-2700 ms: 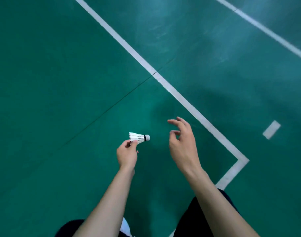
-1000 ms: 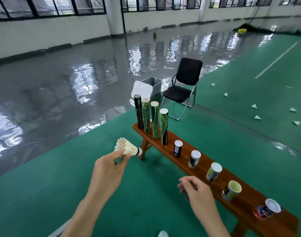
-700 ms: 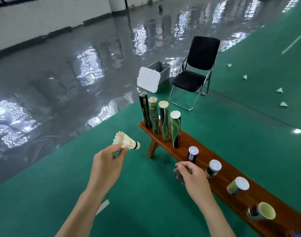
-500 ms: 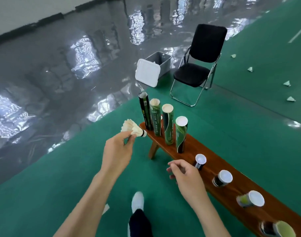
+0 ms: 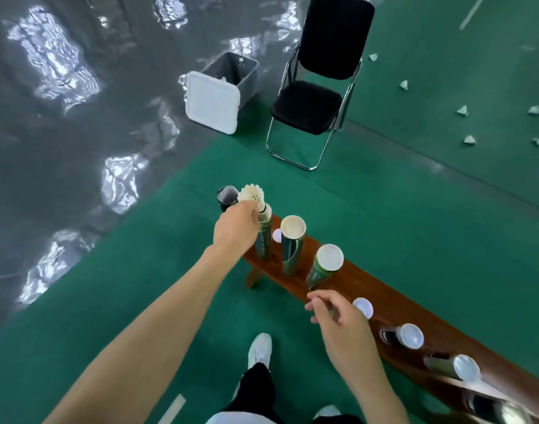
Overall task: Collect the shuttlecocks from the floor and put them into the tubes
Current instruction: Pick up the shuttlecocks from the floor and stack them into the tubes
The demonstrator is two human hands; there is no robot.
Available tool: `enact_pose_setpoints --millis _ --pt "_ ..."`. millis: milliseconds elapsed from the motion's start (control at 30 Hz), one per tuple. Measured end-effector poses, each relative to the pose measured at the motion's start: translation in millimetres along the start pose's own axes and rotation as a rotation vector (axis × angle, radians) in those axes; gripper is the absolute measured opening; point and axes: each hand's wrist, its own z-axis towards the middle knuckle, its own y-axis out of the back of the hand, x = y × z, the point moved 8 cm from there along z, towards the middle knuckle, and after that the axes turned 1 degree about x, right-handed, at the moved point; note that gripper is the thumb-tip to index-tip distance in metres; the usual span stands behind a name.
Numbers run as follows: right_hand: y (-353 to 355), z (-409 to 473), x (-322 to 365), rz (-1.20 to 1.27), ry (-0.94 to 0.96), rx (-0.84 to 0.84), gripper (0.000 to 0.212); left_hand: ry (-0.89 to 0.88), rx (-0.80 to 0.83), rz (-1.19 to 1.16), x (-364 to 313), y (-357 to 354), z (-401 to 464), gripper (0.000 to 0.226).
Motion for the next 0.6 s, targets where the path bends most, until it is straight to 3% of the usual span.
enact_pose_setpoints --millis 100,200,267,400,600 --pt "-1 11 -1 -0.005 -0.028 -0.015 0.016 0.004 0.104 0.061 2 -26 32 0.020" --pt "3 22 -6 -0.025 -0.053 -0.015 0.016 -0.048 0.335 0.169 2 -61 45 0.019" --pt "11 24 -9 -0.008 -0.065 -0.039 0.016 0.013 0.429 0.154 12 -80 44 0.021" --pt "27 29 -20 0.041 -0.104 -0.121 0.016 0.030 0.453 0.191 19 -100 52 0.011" --pt "34 29 -29 0.073 -0.140 -0.166 0.019 0.024 0.449 0.255 21 -104 59 0.014"
